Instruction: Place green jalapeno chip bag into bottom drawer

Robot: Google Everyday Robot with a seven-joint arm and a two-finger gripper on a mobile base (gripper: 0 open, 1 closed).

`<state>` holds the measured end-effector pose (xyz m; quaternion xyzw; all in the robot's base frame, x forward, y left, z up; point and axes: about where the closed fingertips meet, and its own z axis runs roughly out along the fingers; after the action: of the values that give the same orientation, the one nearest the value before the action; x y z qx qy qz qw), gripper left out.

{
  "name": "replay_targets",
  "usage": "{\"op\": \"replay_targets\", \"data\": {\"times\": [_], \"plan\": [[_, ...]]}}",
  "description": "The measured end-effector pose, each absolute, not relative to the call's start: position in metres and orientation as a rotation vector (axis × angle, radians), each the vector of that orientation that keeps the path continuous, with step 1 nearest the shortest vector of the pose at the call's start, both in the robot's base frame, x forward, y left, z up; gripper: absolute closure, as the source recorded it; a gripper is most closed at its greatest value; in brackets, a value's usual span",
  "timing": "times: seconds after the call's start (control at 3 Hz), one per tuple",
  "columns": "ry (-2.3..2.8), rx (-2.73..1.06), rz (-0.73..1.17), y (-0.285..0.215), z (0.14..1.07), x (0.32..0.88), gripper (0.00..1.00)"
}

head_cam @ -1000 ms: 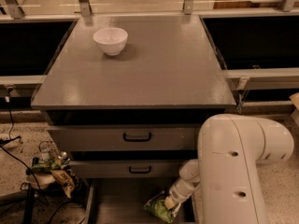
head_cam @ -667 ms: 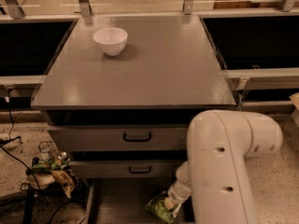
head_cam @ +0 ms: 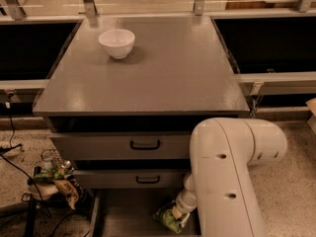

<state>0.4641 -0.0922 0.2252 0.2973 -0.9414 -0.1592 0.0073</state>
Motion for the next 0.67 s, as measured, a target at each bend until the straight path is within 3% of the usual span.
{"op": "replay_targets", "data": {"times": [0.67], "plan": [[-2.919, 0.919, -0.498, -0.0919, 0.2097, 0.4622, 1.00]]}}
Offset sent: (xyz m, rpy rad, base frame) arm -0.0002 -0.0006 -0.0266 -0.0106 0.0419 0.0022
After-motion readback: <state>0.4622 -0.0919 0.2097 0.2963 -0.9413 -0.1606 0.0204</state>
